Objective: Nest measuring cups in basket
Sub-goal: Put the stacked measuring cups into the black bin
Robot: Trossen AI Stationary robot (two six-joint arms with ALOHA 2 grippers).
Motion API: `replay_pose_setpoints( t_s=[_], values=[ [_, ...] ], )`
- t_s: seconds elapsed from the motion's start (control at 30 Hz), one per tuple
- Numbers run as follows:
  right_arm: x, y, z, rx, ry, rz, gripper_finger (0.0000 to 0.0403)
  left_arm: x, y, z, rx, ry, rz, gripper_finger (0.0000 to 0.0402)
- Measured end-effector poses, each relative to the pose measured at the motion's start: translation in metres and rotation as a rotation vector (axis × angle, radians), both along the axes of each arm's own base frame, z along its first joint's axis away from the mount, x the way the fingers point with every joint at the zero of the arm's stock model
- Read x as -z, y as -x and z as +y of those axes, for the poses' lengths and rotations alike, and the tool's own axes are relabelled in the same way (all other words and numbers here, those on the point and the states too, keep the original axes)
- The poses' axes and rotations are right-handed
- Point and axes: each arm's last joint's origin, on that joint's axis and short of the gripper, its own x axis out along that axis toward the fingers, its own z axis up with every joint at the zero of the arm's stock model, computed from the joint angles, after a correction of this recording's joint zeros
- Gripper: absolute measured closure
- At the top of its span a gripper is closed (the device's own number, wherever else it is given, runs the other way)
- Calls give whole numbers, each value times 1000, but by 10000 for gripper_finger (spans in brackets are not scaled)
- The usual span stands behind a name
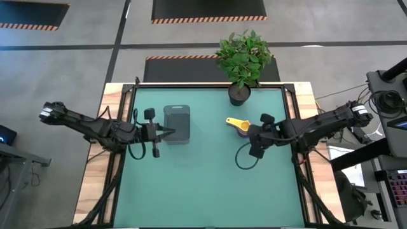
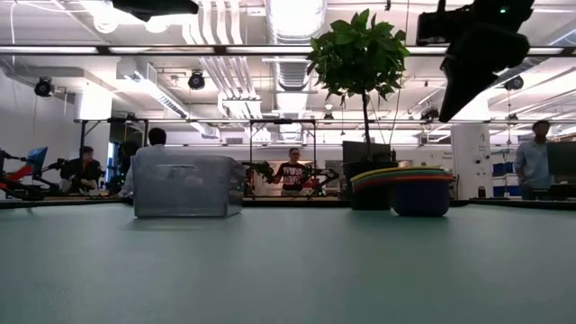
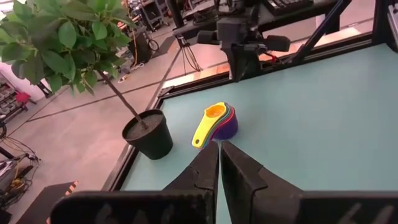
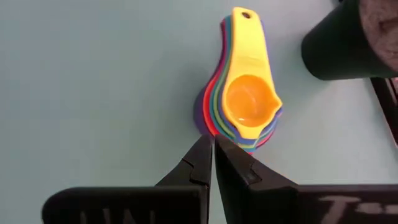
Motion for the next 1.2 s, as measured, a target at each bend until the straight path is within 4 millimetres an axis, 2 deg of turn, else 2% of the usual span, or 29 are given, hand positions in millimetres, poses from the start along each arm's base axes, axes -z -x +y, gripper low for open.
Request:
replay_pose_setpoints(
  t_s=[0.1, 0.2, 0.4, 0.53, 0.7, 0.87, 1.2],
  values=[
    [0, -2, -4, 16, -31, -14, 387, 1, -1, 0, 0, -1, 5, 401],
    [1, -8, -6, 18, -75, -32, 358, 1, -1, 0, 0, -2, 6, 401],
    [10, -15, -6, 20, -39, -1, 244, 1, -1, 0, -1, -2, 6, 401],
    [15, -18, -6, -76, 28, 60, 165, 1, -1, 0, 0, -2, 6, 401],
    [17, -23, -6, -138, 63, 65, 98, 1, -1, 0, 0, -3, 8, 401],
    [28, -29, -6, -136, 101, 105, 75, 2, -1, 0, 0, -4, 13, 401],
    [65, -47, -5, -159, 224, 270, 76, 2, -1, 0, -1, -5, 14, 402]
  ],
)
